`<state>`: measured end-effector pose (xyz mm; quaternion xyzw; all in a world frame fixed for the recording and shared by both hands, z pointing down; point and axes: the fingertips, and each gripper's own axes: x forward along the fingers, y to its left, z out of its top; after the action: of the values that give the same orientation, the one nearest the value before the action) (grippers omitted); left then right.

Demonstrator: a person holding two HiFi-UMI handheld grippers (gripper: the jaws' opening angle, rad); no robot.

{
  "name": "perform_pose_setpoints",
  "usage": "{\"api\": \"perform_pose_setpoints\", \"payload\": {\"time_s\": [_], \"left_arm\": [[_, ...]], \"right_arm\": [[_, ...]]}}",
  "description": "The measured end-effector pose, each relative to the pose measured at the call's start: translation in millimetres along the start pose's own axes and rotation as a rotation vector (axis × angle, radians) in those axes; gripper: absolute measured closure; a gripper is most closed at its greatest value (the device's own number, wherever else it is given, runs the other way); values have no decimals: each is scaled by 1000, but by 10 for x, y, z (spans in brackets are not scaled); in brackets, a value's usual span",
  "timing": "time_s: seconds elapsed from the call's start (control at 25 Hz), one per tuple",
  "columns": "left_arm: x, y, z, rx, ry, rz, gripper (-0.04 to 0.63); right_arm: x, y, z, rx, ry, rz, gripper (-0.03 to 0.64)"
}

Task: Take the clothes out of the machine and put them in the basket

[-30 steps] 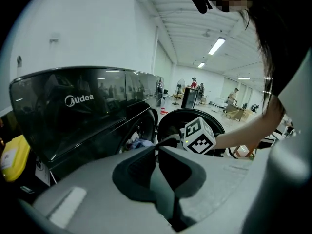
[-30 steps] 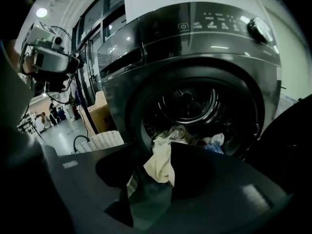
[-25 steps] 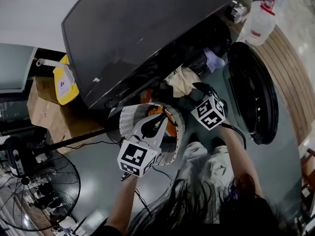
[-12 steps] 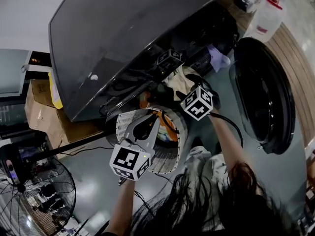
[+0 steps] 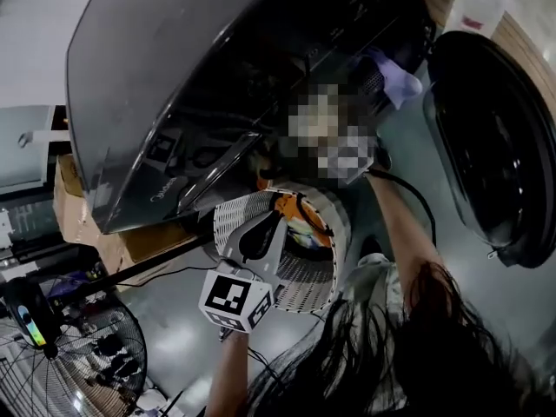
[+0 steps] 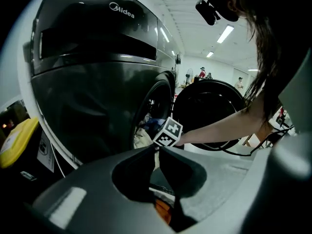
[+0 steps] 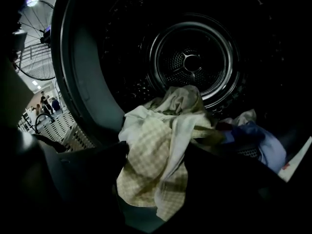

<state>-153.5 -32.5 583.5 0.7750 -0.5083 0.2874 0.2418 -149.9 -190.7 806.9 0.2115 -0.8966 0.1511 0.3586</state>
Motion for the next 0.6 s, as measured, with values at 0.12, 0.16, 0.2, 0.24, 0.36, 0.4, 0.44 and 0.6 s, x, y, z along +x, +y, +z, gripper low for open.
{"api": "perform_pose_setpoints", "payload": {"time_s": [0.12, 0.16, 0.2, 0.24, 0.36, 0.4, 0.44, 0.6], "left_arm": [[0, 40, -85, -2, 14, 1, 575], [-6, 44, -93, -1, 17, -1, 575], [-16, 45, -87, 1, 17, -4, 575], [-28, 43, -67, 4, 16, -7, 575], [-77, 28, 40, 16, 5, -15, 574], [-94, 17, 81, 19, 0, -19, 575], [-112, 3, 122, 22, -4, -22, 575], [-197, -70, 271, 28, -8, -35, 574]], "right_arm": [[30, -72, -62, 34, 8, -57, 341], [12, -86, -85, 45, 11, -68, 379], [-21, -95, -97, 55, 11, -75, 426], [-67, -101, -101, 62, 8, -79, 472], [-246, -108, -123, 70, 3, -88, 511], [-319, -106, -144, 74, 2, -90, 514], [-400, -103, -162, 82, -2, -93, 515], [-791, -71, -109, 122, -53, -105, 518]]}}
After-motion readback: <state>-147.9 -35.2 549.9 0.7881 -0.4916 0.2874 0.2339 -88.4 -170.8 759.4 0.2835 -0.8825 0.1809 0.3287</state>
